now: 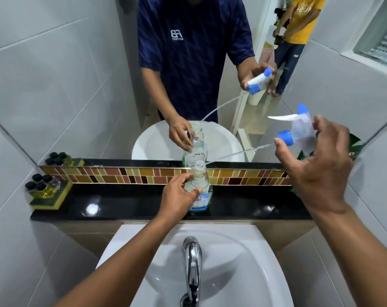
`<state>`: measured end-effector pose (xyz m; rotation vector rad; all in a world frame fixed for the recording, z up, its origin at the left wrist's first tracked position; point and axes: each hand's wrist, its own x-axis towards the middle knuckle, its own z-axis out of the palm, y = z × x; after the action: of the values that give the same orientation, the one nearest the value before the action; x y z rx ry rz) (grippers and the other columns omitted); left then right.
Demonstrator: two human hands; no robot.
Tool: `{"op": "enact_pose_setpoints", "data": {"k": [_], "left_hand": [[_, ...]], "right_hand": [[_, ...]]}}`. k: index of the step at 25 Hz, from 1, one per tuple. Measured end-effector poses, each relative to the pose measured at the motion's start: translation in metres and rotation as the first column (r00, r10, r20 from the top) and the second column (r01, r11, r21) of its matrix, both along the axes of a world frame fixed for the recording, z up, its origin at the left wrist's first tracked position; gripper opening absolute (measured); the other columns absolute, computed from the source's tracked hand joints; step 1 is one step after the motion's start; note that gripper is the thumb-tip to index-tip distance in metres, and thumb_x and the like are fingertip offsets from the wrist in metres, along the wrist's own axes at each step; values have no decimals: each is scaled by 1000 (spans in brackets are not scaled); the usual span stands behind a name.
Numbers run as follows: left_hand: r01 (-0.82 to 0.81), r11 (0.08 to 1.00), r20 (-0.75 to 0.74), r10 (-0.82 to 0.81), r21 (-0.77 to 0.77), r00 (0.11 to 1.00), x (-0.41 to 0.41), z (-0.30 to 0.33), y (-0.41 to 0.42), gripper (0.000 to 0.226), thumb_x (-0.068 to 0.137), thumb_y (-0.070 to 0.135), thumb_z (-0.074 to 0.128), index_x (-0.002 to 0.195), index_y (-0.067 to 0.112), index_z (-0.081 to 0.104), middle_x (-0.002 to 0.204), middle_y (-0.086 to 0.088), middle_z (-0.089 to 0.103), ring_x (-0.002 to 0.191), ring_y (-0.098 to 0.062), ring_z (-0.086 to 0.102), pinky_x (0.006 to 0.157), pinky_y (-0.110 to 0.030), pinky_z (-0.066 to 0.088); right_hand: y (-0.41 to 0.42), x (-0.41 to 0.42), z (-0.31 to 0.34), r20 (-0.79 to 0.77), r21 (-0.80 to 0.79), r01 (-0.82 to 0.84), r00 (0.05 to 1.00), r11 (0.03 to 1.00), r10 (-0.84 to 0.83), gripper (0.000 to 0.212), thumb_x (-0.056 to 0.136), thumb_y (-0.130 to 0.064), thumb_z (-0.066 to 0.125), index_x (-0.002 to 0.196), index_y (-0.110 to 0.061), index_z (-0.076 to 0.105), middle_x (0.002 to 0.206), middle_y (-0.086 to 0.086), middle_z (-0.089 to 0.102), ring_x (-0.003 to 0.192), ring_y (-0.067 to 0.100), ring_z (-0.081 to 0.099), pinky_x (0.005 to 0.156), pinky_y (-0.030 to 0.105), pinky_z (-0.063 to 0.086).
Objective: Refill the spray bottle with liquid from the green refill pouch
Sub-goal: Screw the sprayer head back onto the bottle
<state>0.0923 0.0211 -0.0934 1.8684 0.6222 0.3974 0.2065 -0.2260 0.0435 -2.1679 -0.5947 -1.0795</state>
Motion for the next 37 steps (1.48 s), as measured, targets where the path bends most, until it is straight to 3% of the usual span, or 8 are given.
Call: {"op": "enact_pose_setpoints", "data": {"k": [4, 7, 12, 19, 22, 28, 32, 37], "left_hand": [[34, 994, -44, -30, 101, 999, 1, 0, 4, 54, 83, 25, 86, 133, 20, 67, 123, 6, 66, 84, -21, 63, 84, -38, 63], [80, 961, -109, -53, 264, 993, 3, -1, 11, 59, 78, 39, 88, 131, 26, 68, 128, 12, 63, 104, -16, 58, 95, -39, 54], [187, 957, -170, -151, 222, 974, 6, -10, 24, 68, 74, 36, 91, 136, 27, 65, 136, 12, 62, 129, -16, 51, 112, -41, 44], [289, 951, -157, -303, -106, 940, 11, -37, 42, 59, 68, 22, 92, 118, 40, 66, 113, 15, 77, 107, -7, 73, 97, -43, 61], [331, 920, -140, -363, -208, 921, 15, -48, 46, 58, 62, 22, 95, 112, 31, 69, 109, 7, 80, 103, -14, 77, 97, -47, 61], [375, 862, -66, -420, -342, 905, 1, -44, 40, 51, 68, 4, 90, 113, 20, 71, 106, 1, 82, 97, -16, 78, 96, -44, 62], [406, 825, -4, -444, -394, 896, -27, -29, 26, 51, 76, 1, 86, 121, 17, 67, 112, -4, 80, 104, -23, 78, 90, -36, 63], [304, 888, 44, -309, -343, 950, -54, 6, 3, 51, 77, 1, 86, 117, 27, 70, 106, -1, 81, 100, -25, 77, 83, -32, 65]], "right_hand": [[33, -8, 30, 142, -145, -101, 982, 984, 121, 74, 90, -41, 81, 140, 9, 60, 123, 31, 63, 98, 42, 68, 69, 47, 60], [71, -13, 26, 179, -329, -234, 936, 915, 304, 73, 85, -28, 84, 142, 10, 60, 124, 30, 63, 89, 41, 69, 60, 41, 59], [116, -11, -21, -58, -440, -481, 858, 758, 511, 70, 83, -18, 84, 144, 6, 58, 128, 22, 63, 95, 34, 70, 74, 41, 62], [114, -7, -47, -633, -133, -692, 610, 709, 477, 65, 92, -19, 81, 150, -24, 53, 131, -2, 64, 111, 12, 62, 92, 17, 51], [116, 4, -35, -829, 85, -705, 342, 704, 443, 43, 94, -16, 81, 132, -22, 64, 116, -1, 72, 106, 11, 67, 92, 28, 58], [106, 9, -16, -872, 339, -695, 20, 634, 488, 29, 95, 2, 76, 119, -14, 70, 96, -11, 76, 93, 4, 70, 86, 20, 54], [90, 0, -2, -824, 486, -657, -126, 576, 552, 38, 95, 9, 71, 131, -1, 66, 113, 15, 76, 106, 19, 71, 94, 30, 59], [76, -17, 31, -754, 519, -660, -54, 543, 655, 32, 82, -7, 87, 112, -11, 76, 96, 6, 74, 90, 17, 72, 83, 33, 60]]}}
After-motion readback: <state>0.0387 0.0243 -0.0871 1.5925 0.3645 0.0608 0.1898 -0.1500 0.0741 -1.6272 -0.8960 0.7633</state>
